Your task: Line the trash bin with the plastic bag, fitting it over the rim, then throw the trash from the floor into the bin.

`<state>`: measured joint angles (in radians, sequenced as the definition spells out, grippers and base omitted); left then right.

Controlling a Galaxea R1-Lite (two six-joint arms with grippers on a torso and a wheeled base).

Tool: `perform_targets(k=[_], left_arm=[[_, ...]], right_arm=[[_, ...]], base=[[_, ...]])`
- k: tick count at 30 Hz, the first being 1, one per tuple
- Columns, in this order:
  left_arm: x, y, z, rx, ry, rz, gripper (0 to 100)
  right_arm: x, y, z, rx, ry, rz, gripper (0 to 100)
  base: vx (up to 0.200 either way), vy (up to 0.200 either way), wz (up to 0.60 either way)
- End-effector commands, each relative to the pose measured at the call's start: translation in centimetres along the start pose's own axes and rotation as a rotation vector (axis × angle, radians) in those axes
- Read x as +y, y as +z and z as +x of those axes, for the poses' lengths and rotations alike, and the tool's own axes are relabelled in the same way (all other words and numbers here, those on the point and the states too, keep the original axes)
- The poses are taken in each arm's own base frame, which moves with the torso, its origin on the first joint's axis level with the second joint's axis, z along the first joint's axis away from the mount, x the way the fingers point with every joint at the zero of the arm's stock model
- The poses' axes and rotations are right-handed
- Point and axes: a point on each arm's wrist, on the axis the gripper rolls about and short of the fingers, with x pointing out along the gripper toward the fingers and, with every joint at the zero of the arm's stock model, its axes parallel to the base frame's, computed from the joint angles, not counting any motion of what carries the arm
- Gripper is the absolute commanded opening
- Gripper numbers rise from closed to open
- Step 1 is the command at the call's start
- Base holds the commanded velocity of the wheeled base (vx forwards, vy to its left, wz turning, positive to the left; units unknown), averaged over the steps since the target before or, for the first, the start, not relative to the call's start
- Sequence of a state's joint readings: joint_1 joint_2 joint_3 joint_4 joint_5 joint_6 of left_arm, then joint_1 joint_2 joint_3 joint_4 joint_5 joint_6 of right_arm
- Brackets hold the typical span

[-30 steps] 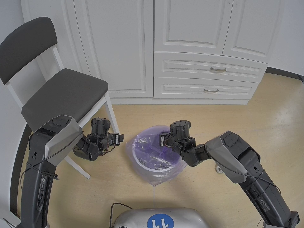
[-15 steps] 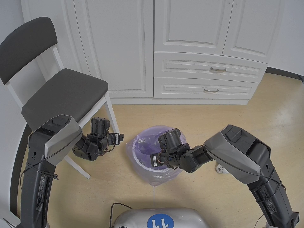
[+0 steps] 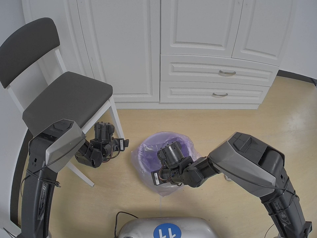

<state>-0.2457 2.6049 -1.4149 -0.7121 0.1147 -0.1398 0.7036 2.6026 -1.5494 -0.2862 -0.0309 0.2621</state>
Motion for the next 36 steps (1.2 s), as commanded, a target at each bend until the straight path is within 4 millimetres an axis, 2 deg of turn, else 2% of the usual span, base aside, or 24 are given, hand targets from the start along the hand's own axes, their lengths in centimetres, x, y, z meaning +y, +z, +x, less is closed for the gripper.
perform_targets(k=[1, 6, 10, 11, 12, 15, 17, 18, 20, 22, 28, 32, 34, 36], left_arm=[[0.0, 0.1, 0.0, -0.001, 0.001, 0.0, 100], [0.0, 0.1, 0.0, -0.002, 0.0, 0.0, 100], [0.0, 0.1, 0.0, -0.002, 0.0, -0.002, 100], [0.0, 0.1, 0.0, -0.002, 0.0, -0.002, 100], [0.0, 0.1, 0.0, -0.001, 0.001, -0.002, 100], [0.0, 0.1, 0.0, -0.002, 0.0, -0.002, 100], [0.0, 0.1, 0.0, -0.002, 0.0, -0.002, 100], [0.0, 0.1, 0.0, -0.002, 0.0, -0.002, 100], [0.0, 0.1, -0.1, -0.004, 0.0, -0.002, 100], [0.0, 0.1, 0.0, -0.002, 0.0, -0.002, 100], [0.1, 0.2, 0.1, -0.009, 0.002, -0.004, 100], [0.3, 0.3, 0.1, -0.012, 0.004, -0.006, 100], [0.3, 0.3, 0.1, -0.012, 0.004, -0.007, 100], [0.3, 0.3, 0.1, -0.012, 0.006, -0.008, 100]], right_arm=[[0.3, 0.1, -1.0, 0.011, 0.012, -0.008, 0], [0.5, 1.5, -3.0, -0.027, 0.031, -0.002, 0], [-1.2, 4.2, -3.3, -0.113, 0.016, 0.027, 0], [-1.2, 4.2, -3.2, -0.114, 0.015, 0.028, 0], [-2.1, 5.4, -3.2, -0.151, 0.006, 0.041, 0], [-3.6, 6.4, -2.6, -0.183, -0.021, 0.061, 0], [-5.3, 6.9, -1.3, -0.207, -0.05, 0.08, 0], [-5.3, 6.9, -1.3, -0.207, -0.05, 0.08, 0], [-7.0, 6.9, 0.2, -0.221, -0.075, 0.1, 0], [-7.7, 6.7, 0.9, -0.223, -0.092, 0.11, 0], [-8.2, 6.5, 1.8, -0.232, -0.112, 0.118, 0], [-8.4, 7.5, 3.0, -0.298, -0.109, 0.129, 0], [-9.2, 6.3, 4.2, -0.29, -0.149, 0.142, 0], [-9.3, 6.6, 4.2, -0.324, -0.147, 0.147, 0]], base=[[0.0, 0.0, 0.0], [0.0, 0.0, 0.0], [0.0, 0.0, 0.0], [0.0, 0.0, 0.0], [0.0, 0.0, 0.0], [0.0, 0.0, 0.0], [0.0, 0.0, 0.0], [0.0, 0.0, 0.0], [0.0, 0.0, 0.0], [0.0, 0.0, 0.0], [0.0, 0.0, 0.0], [0.0, 0.0, 0.0], [0.0, 0.0, 0.0], [0.0, 0.0, 0.0]])
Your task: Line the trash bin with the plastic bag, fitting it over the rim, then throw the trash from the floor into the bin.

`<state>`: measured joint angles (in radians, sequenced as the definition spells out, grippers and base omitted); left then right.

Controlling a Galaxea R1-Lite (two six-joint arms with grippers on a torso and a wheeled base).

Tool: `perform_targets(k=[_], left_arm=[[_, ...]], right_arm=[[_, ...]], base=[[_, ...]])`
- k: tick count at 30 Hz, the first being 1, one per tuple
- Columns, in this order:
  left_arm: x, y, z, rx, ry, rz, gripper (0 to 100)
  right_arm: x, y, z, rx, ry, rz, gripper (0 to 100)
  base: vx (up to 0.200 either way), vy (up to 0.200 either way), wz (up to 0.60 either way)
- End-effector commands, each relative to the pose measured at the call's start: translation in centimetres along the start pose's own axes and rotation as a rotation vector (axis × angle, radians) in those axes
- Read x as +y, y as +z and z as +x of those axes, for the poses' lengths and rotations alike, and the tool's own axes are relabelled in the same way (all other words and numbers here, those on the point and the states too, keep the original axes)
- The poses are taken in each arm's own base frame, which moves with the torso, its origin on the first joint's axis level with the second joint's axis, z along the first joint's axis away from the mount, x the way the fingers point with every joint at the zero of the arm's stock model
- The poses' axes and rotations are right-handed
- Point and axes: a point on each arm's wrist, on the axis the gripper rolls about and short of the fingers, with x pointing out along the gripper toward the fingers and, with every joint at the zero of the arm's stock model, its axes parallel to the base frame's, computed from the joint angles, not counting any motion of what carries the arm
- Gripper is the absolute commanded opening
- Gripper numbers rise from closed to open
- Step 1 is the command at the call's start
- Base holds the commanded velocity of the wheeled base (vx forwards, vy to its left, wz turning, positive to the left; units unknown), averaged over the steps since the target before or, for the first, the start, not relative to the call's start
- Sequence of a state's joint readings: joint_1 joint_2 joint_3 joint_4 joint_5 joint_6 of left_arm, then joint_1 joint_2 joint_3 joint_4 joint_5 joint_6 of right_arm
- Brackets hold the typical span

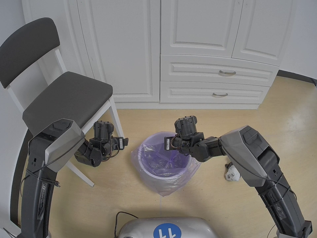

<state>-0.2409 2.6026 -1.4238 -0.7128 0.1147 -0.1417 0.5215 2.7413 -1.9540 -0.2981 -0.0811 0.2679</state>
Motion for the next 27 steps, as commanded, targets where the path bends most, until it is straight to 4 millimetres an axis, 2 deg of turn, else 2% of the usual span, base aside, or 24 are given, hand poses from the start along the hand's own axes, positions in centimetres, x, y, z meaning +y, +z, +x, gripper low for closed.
perform_targets(k=[1, 7, 13, 20, 23, 27], left_arm=[[0.1, -0.1, 0.1, 0.0, 0.003, -0.001, 100], [0.1, -0.2, 0.3, -0.021, 0.0, -0.003, 100], [-0.3, -0.4, 0.3, -0.061, -0.014, -0.002, 100], [-0.6, -0.7, 0.2, -0.074, -0.031, 0.0, 100], [-1.0, -1.0, -0.2, -0.105, -0.087, -0.001, 100], [-0.7, -2.0, -1.2, -0.107, -0.237, -0.002, 100]], right_arm=[[-1.2, -2.0, 2.1, -0.037, -0.023, 0.017, 0], [-2.1, -1.9, 2.8, -0.169, -0.003, 0.038, 0], [-1.9, -0.8, 2.7, -0.342, 0.057, 0.102, 0], [-1.6, -1.9, 3.1, -0.306, 0.056, 0.1, 0], [-0.5, -1.8, 2.3, -0.211, 0.046, 0.073, 0], [0.6, 0.4, -0.4, -0.183, 0.051, 0.067, 0]], base=[[0.0, 0.0, 0.0], [0.0, 0.0, 0.0], [0.0, 0.0, 0.0], [0.0, 0.0, 0.0], [0.0, 0.0, 0.0], [0.0, 0.0, 0.0]])
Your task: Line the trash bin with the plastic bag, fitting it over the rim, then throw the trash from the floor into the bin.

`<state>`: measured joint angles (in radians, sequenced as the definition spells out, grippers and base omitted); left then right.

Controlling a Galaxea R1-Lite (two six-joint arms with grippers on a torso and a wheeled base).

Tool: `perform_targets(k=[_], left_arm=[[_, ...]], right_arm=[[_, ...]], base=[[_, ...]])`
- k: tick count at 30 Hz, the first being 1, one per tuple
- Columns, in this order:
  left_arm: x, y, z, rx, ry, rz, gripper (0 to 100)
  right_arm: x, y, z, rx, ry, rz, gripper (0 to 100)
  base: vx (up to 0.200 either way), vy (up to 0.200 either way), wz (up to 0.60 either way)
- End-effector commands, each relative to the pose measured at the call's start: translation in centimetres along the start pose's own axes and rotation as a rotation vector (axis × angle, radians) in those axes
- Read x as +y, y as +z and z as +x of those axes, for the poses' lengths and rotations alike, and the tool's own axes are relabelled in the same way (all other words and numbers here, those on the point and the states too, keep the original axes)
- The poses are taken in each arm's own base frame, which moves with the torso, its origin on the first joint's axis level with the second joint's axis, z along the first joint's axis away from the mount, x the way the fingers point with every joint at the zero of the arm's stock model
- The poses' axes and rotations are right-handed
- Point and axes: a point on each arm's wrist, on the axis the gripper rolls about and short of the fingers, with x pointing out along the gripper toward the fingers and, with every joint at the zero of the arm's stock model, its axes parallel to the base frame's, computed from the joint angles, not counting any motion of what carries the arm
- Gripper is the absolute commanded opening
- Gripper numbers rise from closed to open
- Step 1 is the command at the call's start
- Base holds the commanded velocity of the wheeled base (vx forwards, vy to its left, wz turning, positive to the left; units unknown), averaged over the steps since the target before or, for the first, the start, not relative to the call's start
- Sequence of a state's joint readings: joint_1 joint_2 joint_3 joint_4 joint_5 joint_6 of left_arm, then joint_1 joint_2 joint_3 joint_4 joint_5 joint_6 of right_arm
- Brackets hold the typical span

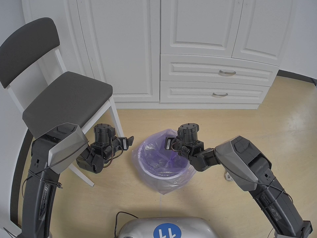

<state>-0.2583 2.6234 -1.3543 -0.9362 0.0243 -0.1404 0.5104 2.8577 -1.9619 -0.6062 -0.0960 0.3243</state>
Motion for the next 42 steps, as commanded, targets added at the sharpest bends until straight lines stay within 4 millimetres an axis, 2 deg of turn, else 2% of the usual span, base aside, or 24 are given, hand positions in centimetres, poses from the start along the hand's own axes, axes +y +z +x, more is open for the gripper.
perform_targets(k=[1, 2, 3, 7, 13, 17, 25, 31, 36, 42], left_arm=[[0.1, -1.3, -1.2, 0.005, -0.144, -0.011, 100], [0.1, -1.3, -1.2, 0.003, -0.149, -0.011, 100], [0.3, -1.5, -1.4, -0.002, -0.177, -0.011, 100], [0.2, -1.5, -1.6, -0.005, -0.183, -0.009, 100], [0.1, -1.1, -1.9, -0.009, -0.185, -0.006, 100], [0.0, -1.1, -1.8, -0.011, -0.185, -0.005, 100], [-0.9, -1.9, -1.7, 0.009, -0.197, -0.003, 100], [-0.8, -1.7, -1.7, 0.001, -0.175, -0.003, 100], [-0.6, -1.5, -1.5, -0.008, -0.166, -0.005, 100], [-0.7, -1.4, -1.4, -0.011, -0.166, -0.004, 100]], right_arm=[[2.2, 3.6, -3.0, 0.027, 0.014, -0.012, 0], [2.2, 3.6, -3.1, 0.03, 0.013, -0.013, 0], [2.0, 4.3, -4.5, 0.054, 0.002, -0.014, 0], [1.1, 5.0, -7.5, 0.104, -0.031, -0.011, 0], [-2.0, 5.9, -9.1, 0.037, -0.073, 0.027, 0], [-3.5, 6.0, -8.9, -0.06, -0.07, 0.044, 0], [-4.3, 2.6, -7.0, -0.027, -0.075, 0.11, 0], [-4.2, 1.4, -5.7, 0.023, -0.083, 0.072, 0], [-4.7, 1.7, -5.3, 0.015, -0.093, 0.076, 0], [-5.4, 3.2, -5.8, -0.029, -0.099, 0.075, 0]], base=[[0.0, 0.0, 0.0], [0.0, 0.0, 0.0], [0.0, 0.0, 0.0], [0.0, 0.0, 0.0], [0.0, 0.0, 0.0], [0.0, 0.0, 0.0], [0.0, 0.0, 0.0], [0.0, 0.0, 0.0], [0.0, 0.0, 0.0], [0.0, 0.0, 0.0]])
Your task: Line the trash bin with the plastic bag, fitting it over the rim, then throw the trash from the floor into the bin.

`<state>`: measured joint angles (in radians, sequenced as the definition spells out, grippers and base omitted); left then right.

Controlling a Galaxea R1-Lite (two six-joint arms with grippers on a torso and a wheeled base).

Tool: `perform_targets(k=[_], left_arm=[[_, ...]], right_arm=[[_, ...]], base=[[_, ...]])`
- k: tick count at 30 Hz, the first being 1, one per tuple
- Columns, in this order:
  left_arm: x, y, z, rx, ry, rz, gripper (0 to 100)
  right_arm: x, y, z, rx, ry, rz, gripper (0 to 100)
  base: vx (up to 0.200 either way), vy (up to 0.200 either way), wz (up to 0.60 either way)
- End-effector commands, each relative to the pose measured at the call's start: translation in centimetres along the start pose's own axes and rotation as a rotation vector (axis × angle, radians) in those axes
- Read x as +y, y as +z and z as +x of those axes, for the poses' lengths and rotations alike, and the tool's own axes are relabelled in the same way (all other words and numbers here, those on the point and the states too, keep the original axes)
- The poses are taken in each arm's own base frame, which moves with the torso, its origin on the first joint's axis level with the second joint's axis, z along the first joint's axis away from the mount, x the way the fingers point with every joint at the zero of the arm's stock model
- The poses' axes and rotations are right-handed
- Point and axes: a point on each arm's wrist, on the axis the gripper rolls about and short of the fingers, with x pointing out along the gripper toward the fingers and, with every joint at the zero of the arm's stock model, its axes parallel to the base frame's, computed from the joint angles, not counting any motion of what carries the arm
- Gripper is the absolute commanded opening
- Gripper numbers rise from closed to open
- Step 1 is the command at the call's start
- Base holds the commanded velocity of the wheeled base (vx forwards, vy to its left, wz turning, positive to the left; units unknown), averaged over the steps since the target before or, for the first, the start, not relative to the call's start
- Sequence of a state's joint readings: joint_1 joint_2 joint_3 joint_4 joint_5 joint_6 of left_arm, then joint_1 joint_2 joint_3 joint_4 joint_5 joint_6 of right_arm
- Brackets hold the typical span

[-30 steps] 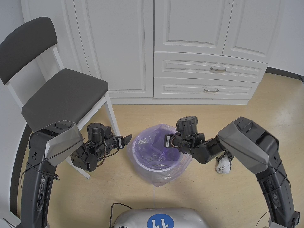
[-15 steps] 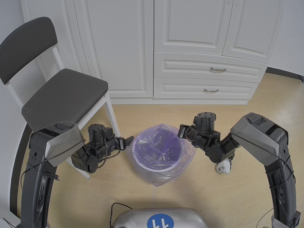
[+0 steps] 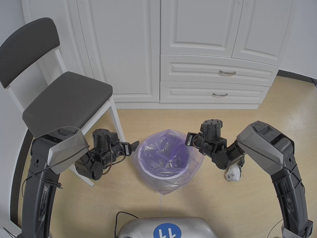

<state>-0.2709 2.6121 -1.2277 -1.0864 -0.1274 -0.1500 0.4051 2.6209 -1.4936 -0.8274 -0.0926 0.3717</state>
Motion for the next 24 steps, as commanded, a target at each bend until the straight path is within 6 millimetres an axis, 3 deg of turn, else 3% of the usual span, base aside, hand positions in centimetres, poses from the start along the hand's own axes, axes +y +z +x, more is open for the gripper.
perform_targets(k=[1, 4, 10, 24], left_arm=[[0.1, 0.0, 0.1, -0.001, 0.001, -0.001, 100], [0.0, 0.0, 0.1, -0.002, 0.001, 0.0, 100], [0.1, -0.1, 0.1, 0.002, 0.001, -0.001, 100], [0.2, 0.0, 0.1, -0.007, 0.003, -0.001, 100]], right_arm=[[-0.2, 0.4, -0.1, -0.008, -0.003, -0.001, 100], [0.0, 0.7, -0.6, -0.006, 0.011, -0.006, 100], [-0.8, -2.4, 1.0, 0.038, 0.006, -0.012, 100], [-2.7, -2.4, 2.9, 0.0, -0.022, 0.005, 100]], base=[[0.0, 0.0, 0.0], [0.0, 0.0, 0.0], [0.0, 0.0, 0.0], [0.0, 0.0, 0.0]])
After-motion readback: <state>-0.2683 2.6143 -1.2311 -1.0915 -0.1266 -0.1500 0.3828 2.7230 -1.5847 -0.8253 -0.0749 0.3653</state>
